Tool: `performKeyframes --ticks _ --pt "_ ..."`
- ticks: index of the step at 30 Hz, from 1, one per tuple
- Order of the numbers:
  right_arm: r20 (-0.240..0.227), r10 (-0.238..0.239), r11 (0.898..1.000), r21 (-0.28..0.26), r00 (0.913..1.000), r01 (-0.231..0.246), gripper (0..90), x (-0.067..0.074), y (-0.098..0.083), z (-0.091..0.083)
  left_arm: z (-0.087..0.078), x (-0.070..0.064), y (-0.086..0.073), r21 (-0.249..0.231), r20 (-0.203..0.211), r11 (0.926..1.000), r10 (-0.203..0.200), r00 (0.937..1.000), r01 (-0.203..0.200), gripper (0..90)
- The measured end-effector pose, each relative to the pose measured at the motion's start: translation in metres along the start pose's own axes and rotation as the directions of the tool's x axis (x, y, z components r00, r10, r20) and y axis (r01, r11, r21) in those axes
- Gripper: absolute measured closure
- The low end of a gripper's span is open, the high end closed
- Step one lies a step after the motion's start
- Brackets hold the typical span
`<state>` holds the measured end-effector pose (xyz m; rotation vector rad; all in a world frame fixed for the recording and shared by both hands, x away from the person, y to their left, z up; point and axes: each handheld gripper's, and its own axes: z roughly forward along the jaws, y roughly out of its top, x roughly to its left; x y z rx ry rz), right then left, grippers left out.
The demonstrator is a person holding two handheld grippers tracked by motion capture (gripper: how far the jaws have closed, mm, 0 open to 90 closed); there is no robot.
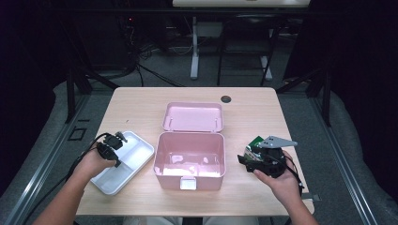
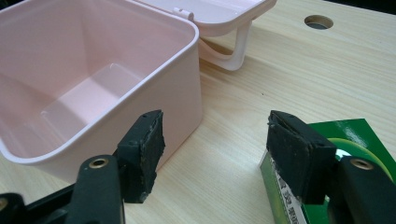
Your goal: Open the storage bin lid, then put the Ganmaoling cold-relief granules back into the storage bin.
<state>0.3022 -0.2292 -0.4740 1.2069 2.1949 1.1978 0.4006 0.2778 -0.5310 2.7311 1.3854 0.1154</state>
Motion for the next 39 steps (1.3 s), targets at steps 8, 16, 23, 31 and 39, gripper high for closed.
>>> performKeyframes --ticks 8,16,23,31,39 --pt "0.000 -0.021 0.998 0.054 0.9998 0.021 35.4 -0.004 0.007 0.004 0.004 0.000 -0.003 -0.018 -0.024 0.9998 0.003 0.9997 -0.004 87.6" --pt "0.007 -0.055 0.989 0.135 0.9985 0.053 34.6 -0.012 0.023 0.005 -0.014 -0.002 -0.019 -0.162 -0.021 0.9856 -0.052 0.9984 0.048 70.1" --pt "0.000 -0.097 0.956 0.277 0.9953 0.093 31.5 -0.019 0.036 0.010 -0.023 -0.004 -0.035 -0.248 -0.011 0.9659 -0.079 0.9968 0.074 57.6" --pt "0.016 -0.107 0.915 0.392 0.9941 0.092 23.6 -0.037 0.048 0.019 -0.031 -0.010 -0.042 -0.272 -0.057 0.9604 -0.080 0.9951 0.061 53.4" --pt "0.019 -0.096 0.893 0.443 0.9952 0.078 15.8 -0.053 0.050 0.026 -0.033 -0.017 -0.041 -0.294 -0.038 0.9544 -0.067 0.9971 0.053 52.5"
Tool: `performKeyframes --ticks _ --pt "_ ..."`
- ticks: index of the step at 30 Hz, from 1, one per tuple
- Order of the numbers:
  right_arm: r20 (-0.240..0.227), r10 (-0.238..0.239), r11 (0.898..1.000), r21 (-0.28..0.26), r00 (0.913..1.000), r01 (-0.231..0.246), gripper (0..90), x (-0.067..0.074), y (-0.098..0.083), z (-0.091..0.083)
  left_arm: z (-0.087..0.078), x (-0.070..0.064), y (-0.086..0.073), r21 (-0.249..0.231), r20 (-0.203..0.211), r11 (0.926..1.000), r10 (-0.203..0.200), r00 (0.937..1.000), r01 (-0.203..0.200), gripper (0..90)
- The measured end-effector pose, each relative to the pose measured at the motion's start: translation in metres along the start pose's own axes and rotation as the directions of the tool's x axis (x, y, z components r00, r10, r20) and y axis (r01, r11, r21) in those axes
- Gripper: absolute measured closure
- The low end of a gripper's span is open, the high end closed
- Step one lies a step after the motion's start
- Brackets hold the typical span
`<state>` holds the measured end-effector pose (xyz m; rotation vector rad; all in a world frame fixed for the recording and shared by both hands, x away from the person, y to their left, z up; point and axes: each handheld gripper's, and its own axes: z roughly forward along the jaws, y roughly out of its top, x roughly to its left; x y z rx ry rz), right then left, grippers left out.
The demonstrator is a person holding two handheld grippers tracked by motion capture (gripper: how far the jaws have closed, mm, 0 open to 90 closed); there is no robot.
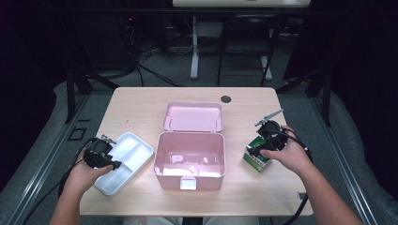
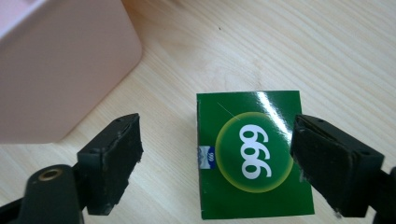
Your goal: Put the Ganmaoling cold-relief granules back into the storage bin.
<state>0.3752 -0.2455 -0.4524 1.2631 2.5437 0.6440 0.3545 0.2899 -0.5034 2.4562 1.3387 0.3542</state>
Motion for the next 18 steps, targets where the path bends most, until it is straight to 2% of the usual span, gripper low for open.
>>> performKeyframes --ticks 5,11,15,18 --pt "-0.004 0.002 0.999 0.052 1.0000 -0.002 13.6 -0.007 0.005 0.004 -0.003 0.000 -0.002 -0.013 -0.002 0.9999 -0.008 1.0000 0.008 51.3" --pt "-0.008 0.001 0.994 0.105 1.0000 0.000 6.5 -0.012 0.010 0.010 -0.003 -0.001 -0.004 -0.013 0.001 0.9999 -0.010 1.0000 0.010 51.1" --pt "-0.010 -0.025 0.989 0.147 0.9996 0.026 2.1 -0.013 0.013 0.015 -0.004 -0.003 -0.003 -0.014 0.002 0.9999 -0.005 1.0000 0.006 51.2" --pt "-0.018 -0.018 0.983 0.180 0.9997 0.021 0.0 -0.013 0.014 0.018 -0.004 -0.004 -0.002 -0.016 0.004 0.9999 -0.001 1.0000 0.001 51.3"
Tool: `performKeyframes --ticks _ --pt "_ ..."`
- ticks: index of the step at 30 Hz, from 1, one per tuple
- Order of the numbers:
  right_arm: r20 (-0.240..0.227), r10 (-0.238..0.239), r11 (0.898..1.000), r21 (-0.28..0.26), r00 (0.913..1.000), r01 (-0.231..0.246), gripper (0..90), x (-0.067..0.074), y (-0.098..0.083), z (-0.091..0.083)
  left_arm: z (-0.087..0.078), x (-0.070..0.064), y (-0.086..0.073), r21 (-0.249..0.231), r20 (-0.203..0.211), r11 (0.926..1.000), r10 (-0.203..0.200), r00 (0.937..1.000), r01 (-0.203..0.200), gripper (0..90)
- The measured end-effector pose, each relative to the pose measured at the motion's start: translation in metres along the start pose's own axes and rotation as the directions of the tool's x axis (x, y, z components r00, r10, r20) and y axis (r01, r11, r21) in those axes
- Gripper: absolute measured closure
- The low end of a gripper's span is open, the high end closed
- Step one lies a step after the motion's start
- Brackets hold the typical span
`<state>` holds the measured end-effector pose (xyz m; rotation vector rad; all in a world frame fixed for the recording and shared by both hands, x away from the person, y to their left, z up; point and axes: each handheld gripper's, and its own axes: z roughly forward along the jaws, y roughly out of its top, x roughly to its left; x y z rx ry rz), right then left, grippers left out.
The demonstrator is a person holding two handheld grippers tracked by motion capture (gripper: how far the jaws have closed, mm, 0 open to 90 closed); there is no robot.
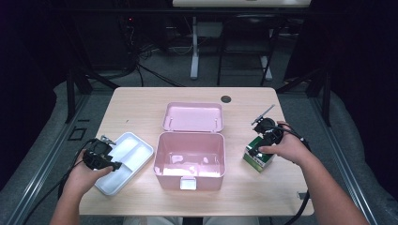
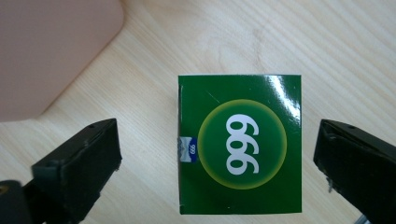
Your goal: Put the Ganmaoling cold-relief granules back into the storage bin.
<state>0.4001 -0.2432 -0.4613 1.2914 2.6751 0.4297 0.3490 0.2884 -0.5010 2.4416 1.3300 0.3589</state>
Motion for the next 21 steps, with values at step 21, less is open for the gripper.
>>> performKeyframes --ticks 21 --pt "0.005 0.010 0.987 0.161 0.9999 -0.010 0.0 -0.021 0.004 0.028 -0.005 0.000 0.000 -0.030 0.008 0.9995 -0.004 1.0000 0.004 51.7"
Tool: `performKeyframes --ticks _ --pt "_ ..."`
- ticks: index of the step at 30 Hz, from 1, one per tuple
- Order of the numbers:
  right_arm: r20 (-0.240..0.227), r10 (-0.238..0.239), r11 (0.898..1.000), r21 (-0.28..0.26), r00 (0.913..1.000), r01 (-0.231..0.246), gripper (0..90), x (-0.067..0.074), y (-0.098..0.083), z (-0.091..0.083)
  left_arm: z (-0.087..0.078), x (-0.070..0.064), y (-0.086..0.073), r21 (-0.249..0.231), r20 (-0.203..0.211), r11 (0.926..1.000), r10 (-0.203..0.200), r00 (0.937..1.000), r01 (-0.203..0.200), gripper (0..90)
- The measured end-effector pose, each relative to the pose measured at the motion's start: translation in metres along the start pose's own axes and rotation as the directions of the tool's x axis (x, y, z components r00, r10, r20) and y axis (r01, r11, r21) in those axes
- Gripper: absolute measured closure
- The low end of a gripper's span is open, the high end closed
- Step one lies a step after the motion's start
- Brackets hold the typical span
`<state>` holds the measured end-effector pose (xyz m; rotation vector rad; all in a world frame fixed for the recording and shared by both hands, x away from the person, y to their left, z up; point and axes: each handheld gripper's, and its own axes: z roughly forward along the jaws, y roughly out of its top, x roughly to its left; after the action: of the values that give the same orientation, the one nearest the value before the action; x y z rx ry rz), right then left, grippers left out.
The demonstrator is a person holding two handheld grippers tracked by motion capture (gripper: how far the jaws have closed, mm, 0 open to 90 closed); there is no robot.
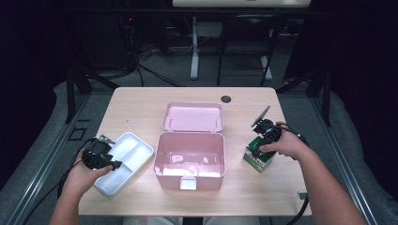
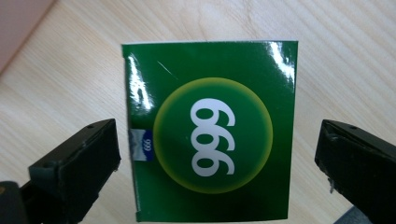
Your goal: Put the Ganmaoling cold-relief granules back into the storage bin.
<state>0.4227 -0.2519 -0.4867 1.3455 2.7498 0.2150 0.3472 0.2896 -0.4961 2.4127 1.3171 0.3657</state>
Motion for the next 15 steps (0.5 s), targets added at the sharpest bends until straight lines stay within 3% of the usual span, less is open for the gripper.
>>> performKeyframes --ticks 3,11,15 --pt "0.003 0.000 1.000 0.015 1.0000 0.000 0.0 -0.0016 0.0006 0.0027 -0.0008 0.0010 -0.0004 -0.002 -0.003 1.0000 -0.001 1.0000 0.001 51.9" --pt "-0.019 -0.012 0.999 0.029 0.9997 0.013 12.4 0.0007 0.0026 0.0048 -0.0021 0.0010 -0.0005 -0.007 -0.002 1.0000 -0.004 1.0000 0.004 52.0" --pt "-0.017 -0.016 0.999 0.034 0.9997 0.017 14.2 0.0016 0.0029 0.0048 -0.0032 0.0020 -0.0010 -0.011 -0.005 0.9999 -0.004 1.0000 0.004 52.2"
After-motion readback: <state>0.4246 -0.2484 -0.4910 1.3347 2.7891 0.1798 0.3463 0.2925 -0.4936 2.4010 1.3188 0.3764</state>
